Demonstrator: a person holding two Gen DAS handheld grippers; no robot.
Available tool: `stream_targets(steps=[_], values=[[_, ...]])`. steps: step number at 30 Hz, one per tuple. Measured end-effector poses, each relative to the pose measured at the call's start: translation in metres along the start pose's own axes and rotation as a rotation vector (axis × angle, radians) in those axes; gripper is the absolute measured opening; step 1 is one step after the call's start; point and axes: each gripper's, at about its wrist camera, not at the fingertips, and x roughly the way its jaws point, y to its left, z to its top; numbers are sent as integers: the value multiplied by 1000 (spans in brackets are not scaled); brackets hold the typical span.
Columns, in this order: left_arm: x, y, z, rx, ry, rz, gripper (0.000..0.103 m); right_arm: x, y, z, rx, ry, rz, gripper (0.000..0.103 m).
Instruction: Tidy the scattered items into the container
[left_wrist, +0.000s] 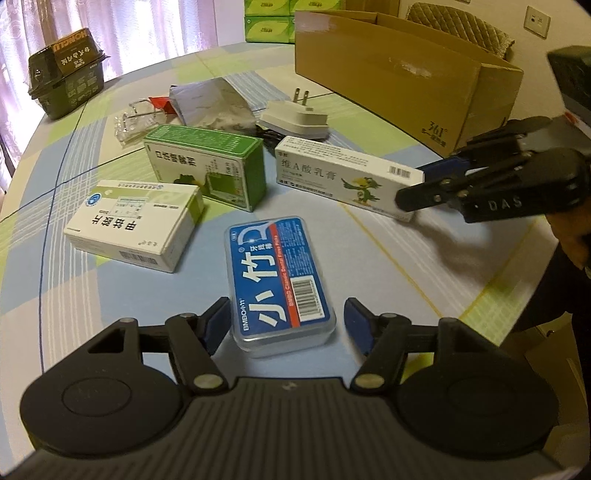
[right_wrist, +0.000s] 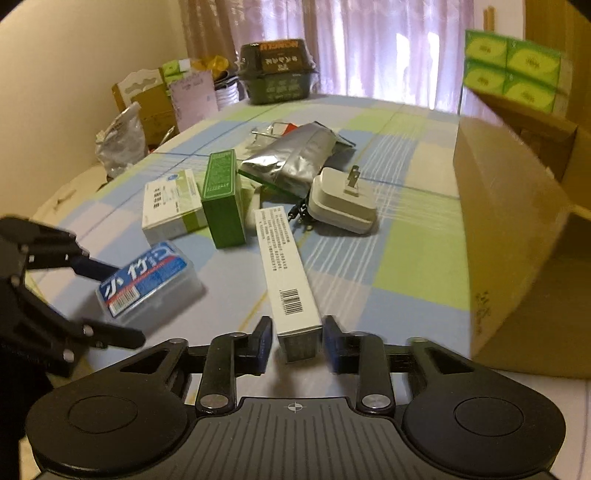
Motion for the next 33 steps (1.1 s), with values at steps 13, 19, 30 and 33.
stream_targets(steps=[13, 19, 30, 33], values=[[17, 8, 16, -110, 8, 45, 61, 24, 10, 24, -142, -7, -4, 83], [15, 7, 17, -134, 8, 55, 52, 36, 14, 29, -179, 9, 18, 83], [3, 7, 12, -155, 5, 66, 52, 61, 19, 39, -221, 95, 9, 29], [-1, 5, 12, -157, -1, 64, 52, 51, 16, 37, -179, 80, 3, 29]])
